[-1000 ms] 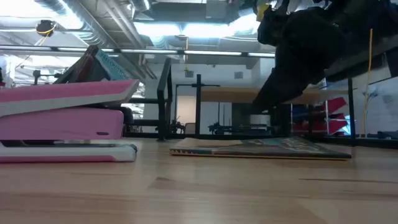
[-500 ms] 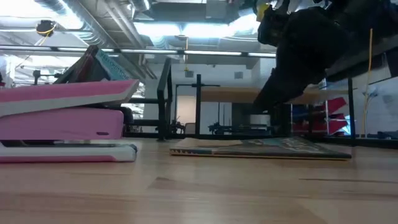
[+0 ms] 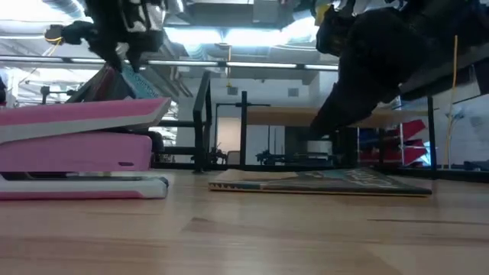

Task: Stock shelves
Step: Remove the brown book from the book holder

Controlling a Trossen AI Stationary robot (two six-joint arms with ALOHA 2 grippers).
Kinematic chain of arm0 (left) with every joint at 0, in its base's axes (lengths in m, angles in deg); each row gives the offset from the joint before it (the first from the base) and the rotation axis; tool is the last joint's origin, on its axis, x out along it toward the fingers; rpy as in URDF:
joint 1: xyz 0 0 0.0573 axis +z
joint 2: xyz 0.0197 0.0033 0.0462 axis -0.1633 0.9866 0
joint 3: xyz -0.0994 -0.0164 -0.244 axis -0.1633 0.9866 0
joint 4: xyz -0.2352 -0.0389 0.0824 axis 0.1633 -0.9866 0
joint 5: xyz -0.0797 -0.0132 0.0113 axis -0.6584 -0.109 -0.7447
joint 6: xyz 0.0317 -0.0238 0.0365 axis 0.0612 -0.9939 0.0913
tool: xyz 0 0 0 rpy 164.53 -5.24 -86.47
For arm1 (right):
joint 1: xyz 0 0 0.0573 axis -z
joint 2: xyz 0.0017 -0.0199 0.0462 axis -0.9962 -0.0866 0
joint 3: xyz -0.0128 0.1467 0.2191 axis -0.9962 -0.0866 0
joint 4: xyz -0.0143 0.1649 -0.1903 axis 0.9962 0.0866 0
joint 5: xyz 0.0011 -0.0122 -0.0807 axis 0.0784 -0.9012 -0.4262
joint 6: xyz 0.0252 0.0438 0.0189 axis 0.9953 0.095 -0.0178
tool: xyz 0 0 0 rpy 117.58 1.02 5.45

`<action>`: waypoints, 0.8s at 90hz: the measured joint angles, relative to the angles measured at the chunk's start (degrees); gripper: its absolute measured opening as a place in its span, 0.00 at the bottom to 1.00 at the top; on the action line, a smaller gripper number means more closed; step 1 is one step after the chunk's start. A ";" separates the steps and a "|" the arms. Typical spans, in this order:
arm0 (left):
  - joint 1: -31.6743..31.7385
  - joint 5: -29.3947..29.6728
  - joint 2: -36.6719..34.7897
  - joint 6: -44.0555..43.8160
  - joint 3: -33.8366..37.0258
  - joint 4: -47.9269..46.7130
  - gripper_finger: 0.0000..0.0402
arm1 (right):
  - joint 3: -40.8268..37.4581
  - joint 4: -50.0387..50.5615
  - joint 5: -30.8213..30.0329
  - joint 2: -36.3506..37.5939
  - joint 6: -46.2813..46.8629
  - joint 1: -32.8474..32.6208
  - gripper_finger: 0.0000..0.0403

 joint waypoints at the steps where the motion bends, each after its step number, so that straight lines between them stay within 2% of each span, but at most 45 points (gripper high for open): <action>1: 0.48 0.03 0.00 -0.01 0.00 -0.05 0.39 | 0.00 0.01 0.00 0.00 0.00 0.00 0.48; 23: 10.20 0.93 -0.13 -0.72 -0.04 0.73 0.40 | 0.00 0.02 0.00 0.00 0.00 0.00 0.48; 37: 15.14 -2.83 -0.13 -0.36 -0.07 0.72 0.40 | 0.00 0.07 0.02 0.00 0.00 0.00 0.48; 72: 20.65 -6.91 -0.17 3.22 -0.11 1.56 0.40 | 0.00 0.09 0.02 0.00 -0.03 0.00 0.48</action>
